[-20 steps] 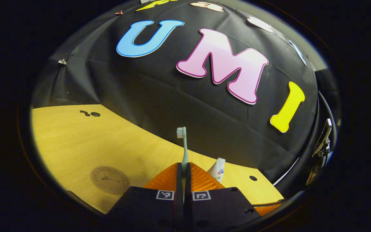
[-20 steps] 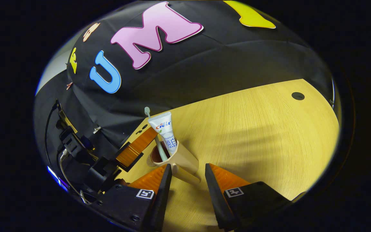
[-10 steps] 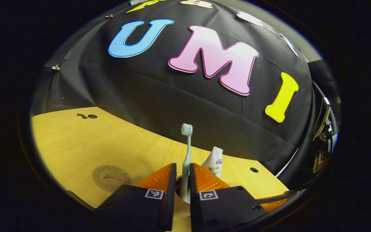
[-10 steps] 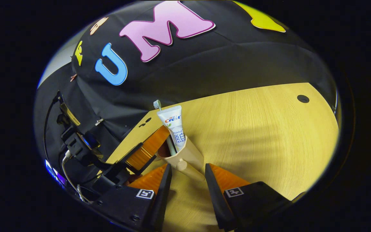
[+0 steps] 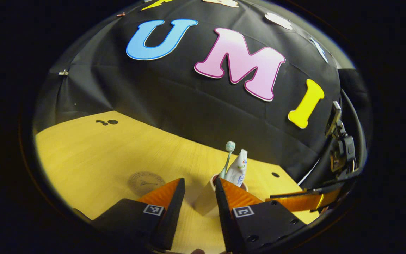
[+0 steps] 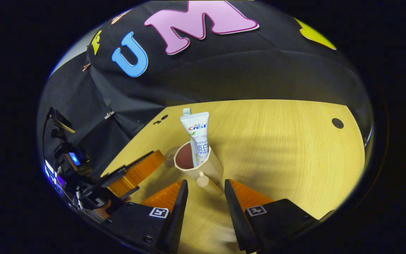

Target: Put the toothbrush and toothpaste on the desktop into the cup, then pick up the cup and place it on the coaster on the desktop.

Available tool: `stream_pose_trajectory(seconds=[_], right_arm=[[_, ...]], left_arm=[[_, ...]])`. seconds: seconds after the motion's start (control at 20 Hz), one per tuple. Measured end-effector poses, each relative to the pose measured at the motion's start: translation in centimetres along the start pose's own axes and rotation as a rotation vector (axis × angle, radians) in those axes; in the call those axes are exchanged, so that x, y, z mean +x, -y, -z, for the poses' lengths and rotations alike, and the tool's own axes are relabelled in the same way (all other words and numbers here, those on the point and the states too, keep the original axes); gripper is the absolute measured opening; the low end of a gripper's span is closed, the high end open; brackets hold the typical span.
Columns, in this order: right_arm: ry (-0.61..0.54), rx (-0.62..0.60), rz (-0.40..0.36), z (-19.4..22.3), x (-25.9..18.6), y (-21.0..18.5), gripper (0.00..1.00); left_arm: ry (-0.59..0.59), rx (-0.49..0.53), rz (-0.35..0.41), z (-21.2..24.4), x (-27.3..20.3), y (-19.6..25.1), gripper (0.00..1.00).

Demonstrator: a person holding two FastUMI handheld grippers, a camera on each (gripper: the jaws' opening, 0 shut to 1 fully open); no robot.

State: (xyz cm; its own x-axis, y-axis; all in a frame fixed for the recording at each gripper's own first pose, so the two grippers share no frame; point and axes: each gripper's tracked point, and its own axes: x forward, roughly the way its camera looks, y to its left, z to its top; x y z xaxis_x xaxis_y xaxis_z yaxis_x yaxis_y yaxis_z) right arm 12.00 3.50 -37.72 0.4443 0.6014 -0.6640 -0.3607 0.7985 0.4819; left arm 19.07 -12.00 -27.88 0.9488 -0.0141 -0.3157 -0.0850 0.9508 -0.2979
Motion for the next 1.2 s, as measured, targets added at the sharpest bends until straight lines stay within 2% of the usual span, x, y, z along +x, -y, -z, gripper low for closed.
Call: stream_pose_trajectory(seconds=[0.25, 0.35, 0.45, 0.65, 0.7, 0.75, 0.9, 1.0, 1.05, 1.1, 1.15, 1.2], right_arm=[[-0.134, -0.216, 0.044, 0.6, 1.0, -0.3, 0.64], [-0.203, -0.259, 0.038, 0.9, 1.9, -0.8, 0.64], [-0.257, -0.273, 0.058, 0.9, 2.9, -0.7, 0.64], [-0.334, -0.279, 0.087, 1.1, 4.1, -0.7, 0.64], [-0.348, -0.285, 0.088, 1.2, 4.4, -0.8, 0.74], [-0.363, -0.292, 0.097, 1.3, 4.7, -0.7, 0.64], [-0.405, -0.314, 0.136, 1.3, 5.5, 0.0, 0.64], [-0.430, -0.305, 0.132, 2.0, 6.0, -0.4, 0.57], [-0.443, -0.323, 0.154, 2.2, 5.9, 0.0, 0.46], [-0.452, -0.330, 0.161, 1.8, 5.5, -0.1, 0.51], [-0.459, -0.334, 0.161, 2.5, 5.8, -0.1, 0.27], [-0.455, -0.340, 0.159, 2.5, 5.8, -0.1, 0.25]], left_arm=[[-0.114, 0.180, -0.079, 1.4, -5.7, -4.4, 0.67], [-0.132, 0.235, -0.102, 1.5, -7.7, -5.5, 0.67], [-0.148, 0.238, -0.106, 1.7, -9.3, -5.6, 0.67], [-0.175, 0.159, -0.077, 2.8, -11.9, -4.1, 0.67], [-0.183, 0.152, -0.073, 3.1, -12.4, -3.9, 0.67], [-0.186, 0.146, -0.069, 3.4, -12.8, -3.7, 0.67], [-0.200, 0.132, -0.052, 4.0, -13.5, -3.4, 0.67], [-0.207, 0.113, -0.047, 4.2, -14.0, -3.4, 0.67], [-0.208, 0.099, -0.044, 4.3, -14.0, -3.5, 0.67], [-0.210, 0.089, -0.046, 4.4, -14.1, -3.8, 0.67], [-0.213, 0.081, -0.053, 4.4, -14.3, -4.1, 0.67], [-0.213, 0.071, -0.059, 4.3, -14.4, -4.5, 0.67]])
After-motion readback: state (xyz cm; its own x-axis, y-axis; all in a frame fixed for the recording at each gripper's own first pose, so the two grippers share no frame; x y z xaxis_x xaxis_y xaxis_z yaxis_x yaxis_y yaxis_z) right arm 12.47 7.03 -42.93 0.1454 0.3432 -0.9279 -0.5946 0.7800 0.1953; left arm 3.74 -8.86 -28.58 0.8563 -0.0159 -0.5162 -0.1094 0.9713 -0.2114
